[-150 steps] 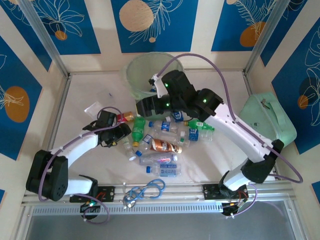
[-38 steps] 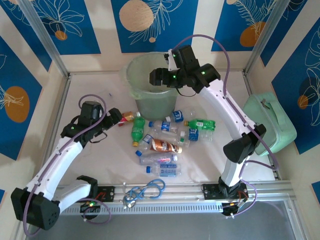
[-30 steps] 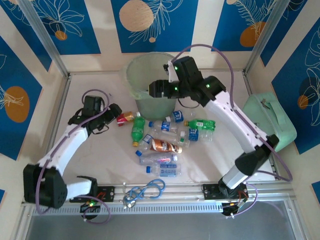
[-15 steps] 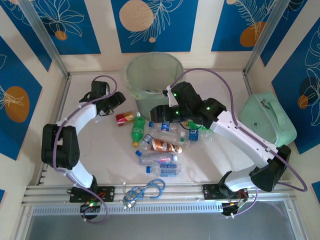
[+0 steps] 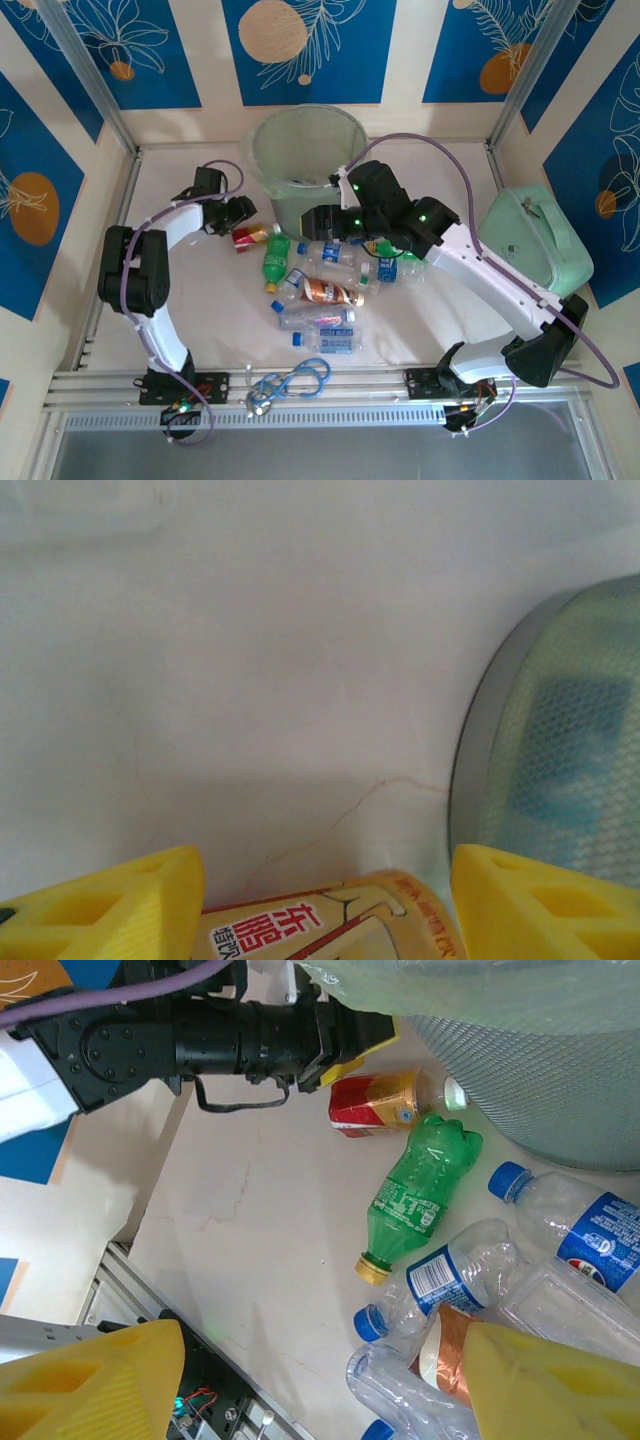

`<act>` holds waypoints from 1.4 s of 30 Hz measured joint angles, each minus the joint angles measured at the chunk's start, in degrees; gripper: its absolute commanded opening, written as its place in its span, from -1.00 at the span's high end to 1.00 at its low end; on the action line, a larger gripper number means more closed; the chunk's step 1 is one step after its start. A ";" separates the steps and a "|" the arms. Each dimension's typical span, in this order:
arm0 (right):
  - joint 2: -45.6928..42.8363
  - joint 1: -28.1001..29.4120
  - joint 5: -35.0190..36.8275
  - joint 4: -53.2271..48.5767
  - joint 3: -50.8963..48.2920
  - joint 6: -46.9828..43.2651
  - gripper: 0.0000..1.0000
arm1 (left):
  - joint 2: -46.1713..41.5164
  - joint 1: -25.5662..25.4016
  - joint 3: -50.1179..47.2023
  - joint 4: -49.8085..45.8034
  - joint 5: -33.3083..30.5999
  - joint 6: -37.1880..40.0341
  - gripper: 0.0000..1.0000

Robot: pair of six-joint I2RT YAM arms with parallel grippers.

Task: Put the plastic bottles in the bin

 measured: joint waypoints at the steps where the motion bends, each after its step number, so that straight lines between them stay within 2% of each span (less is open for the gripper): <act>1: 0.00 -0.02 0.00 0.02 0.00 0.00 -0.48 | -0.68 -0.02 -1.11 0.17 0.31 -0.17 -0.31; 6: -0.02 -0.17 -0.04 0.24 -0.33 0.02 -0.48 | -5.53 -0.52 -7.37 0.15 1.60 -1.70 -0.33; 11: -0.02 -0.37 -0.22 0.24 -0.44 0.02 -0.48 | -10.36 -1.84 -11.61 0.00 1.29 -1.46 -0.53; 15: -0.02 -0.37 -0.42 0.24 -0.44 0.02 -0.51 | -12.66 -4.48 -12.00 -0.59 -0.68 1.18 -0.62; 21: 0.00 -0.37 -0.83 0.24 -0.44 0.24 -0.54 | -12.26 -8.94 -10.73 -4.24 -6.80 5.25 -0.62; 26: 0.00 -0.35 -0.85 0.24 -0.44 0.44 -0.58 | -9.86 -10.71 -8.68 -6.08 -10.56 6.29 -0.64; 37: 0.00 -0.20 -0.85 0.22 -0.63 0.63 -0.72 | -6.67 -11.58 -8.00 -6.60 -13.66 6.47 -0.56; 42: 0.00 0.37 -0.85 0.24 -0.63 0.63 -0.72 | -5.75 -11.58 -8.04 -6.67 -14.12 6.47 -0.52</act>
